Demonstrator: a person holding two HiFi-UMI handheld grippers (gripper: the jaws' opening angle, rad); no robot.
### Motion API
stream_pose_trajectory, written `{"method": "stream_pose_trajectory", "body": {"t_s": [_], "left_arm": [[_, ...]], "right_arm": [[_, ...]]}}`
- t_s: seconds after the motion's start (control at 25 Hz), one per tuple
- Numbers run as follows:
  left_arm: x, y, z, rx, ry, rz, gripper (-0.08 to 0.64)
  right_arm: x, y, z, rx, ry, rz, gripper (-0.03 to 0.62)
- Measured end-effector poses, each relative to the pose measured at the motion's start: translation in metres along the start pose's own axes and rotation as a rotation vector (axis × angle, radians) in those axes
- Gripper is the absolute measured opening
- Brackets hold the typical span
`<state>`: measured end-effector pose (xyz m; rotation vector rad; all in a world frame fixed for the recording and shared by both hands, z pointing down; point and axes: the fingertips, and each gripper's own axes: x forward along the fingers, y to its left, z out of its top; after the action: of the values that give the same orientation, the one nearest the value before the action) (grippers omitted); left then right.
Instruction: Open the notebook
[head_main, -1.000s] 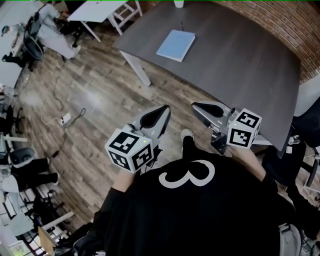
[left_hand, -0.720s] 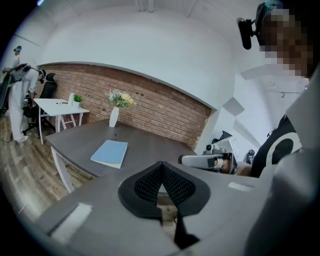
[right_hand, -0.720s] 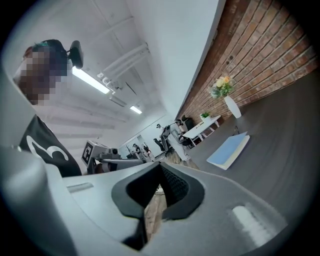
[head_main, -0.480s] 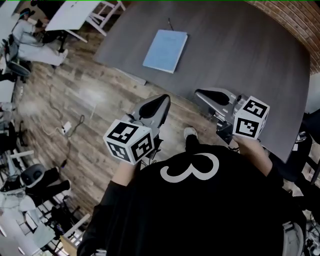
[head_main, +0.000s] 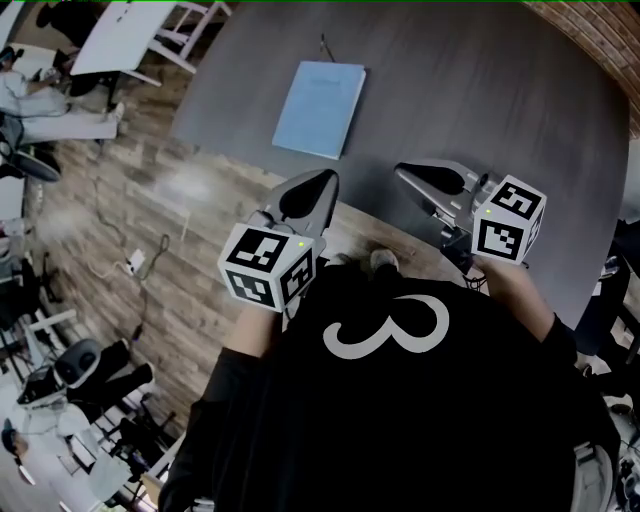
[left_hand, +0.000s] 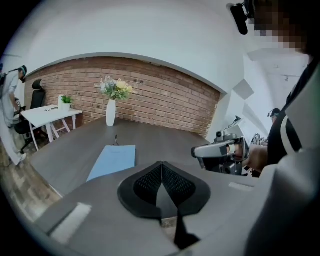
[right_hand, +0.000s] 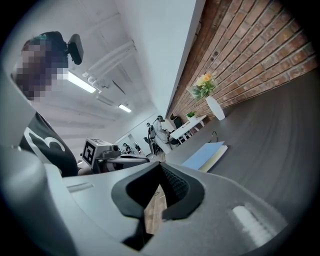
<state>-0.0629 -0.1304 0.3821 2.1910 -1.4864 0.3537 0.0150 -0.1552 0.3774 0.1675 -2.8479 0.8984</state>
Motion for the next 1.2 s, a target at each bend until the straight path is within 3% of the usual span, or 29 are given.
{"method": "stream_pose_trajectory", "body": {"t_s": [0.08, 0.36, 0.76, 0.92, 1.2], "left_arm": [[0.008, 0.006, -0.007, 0.014, 0.029, -0.003, 0.079], [0.031, 0.023, -0.025, 0.131, 0.128, 0.000, 0.118], [0.052, 0.024, -0.042, 0.283, 0.186, -0.008, 0.176], [0.064, 0.033, -0.051, 0.385, 0.226, 0.027, 0.179], [0.079, 0.049, -0.073, 0.422, 0.279, 0.076, 0.166]], "right_arm": [[0.002, -0.003, -0.003, 0.010, 0.004, -0.007, 0.001], [0.007, -0.013, -0.001, 0.062, -0.019, -0.051, 0.001], [-0.011, 0.000, -0.006, 0.113, -0.075, -0.125, 0.002], [-0.012, -0.004, -0.009, 0.121, -0.079, -0.147, 0.000], [-0.020, -0.009, -0.020, 0.127, -0.084, -0.171, 0.002]]}}
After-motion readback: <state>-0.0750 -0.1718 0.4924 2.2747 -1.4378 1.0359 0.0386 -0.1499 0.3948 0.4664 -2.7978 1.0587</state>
